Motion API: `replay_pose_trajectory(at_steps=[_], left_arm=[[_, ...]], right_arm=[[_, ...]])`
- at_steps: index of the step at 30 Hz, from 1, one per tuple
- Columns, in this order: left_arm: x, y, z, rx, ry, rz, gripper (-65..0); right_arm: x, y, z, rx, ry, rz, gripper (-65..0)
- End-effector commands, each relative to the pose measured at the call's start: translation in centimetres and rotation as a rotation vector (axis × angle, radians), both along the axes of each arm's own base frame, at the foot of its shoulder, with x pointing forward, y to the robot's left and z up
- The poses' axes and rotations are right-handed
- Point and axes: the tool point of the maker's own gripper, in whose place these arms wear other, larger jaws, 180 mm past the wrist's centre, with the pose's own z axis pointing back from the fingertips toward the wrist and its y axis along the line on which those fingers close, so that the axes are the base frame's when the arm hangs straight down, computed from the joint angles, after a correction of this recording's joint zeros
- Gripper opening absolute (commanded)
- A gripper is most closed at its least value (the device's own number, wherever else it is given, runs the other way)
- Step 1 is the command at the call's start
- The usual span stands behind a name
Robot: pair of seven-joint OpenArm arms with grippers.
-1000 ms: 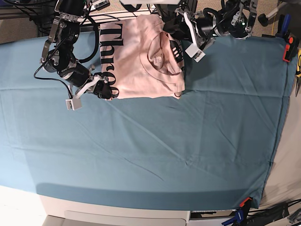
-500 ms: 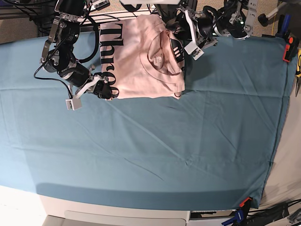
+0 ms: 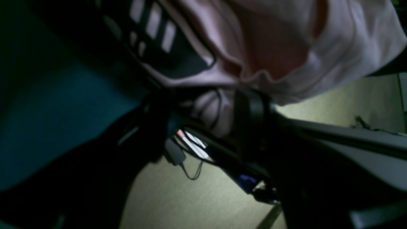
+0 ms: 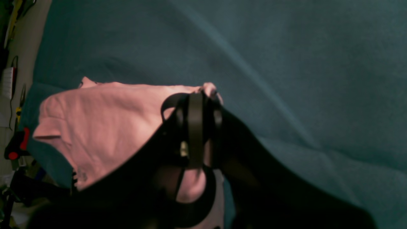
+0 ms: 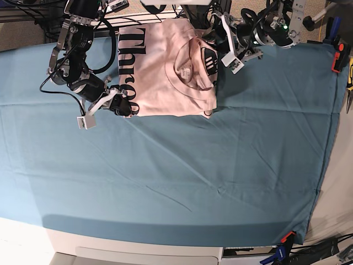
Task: Fold the T-shirt properly
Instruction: 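Hold the bundle edges with both grippers and adjust the fold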
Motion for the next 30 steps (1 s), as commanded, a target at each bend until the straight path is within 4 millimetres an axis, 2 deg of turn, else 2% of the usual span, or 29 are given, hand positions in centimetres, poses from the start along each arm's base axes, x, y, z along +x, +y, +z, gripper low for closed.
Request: replay_pose_trajectory(at_steps=[1,22,24,30], left_arm=[[-0.3,1.7,-1.1,0.095,0.028,0.012,-29.8],[-0.8,-0.1,-0.4,0.006,0.052,0.021,-32.1],[-1.0,-0.5,-0.4,0.000,0.055,0.011,-34.4],[-2.0,-2.0,-0.3,-0.022,0.067,-0.041,-34.6]], right_arm=[[0.8,0.0,1.3,0.013,-0.052,0.001,-63.6],[0.8,0.0,1.3,0.013,-0.052,0.001,-63.6],[0.8,0.0,1.3,0.013,-0.052,0.000,-63.6],[0.8,0.0,1.3,0.013,-0.052,0.000,-63.6]])
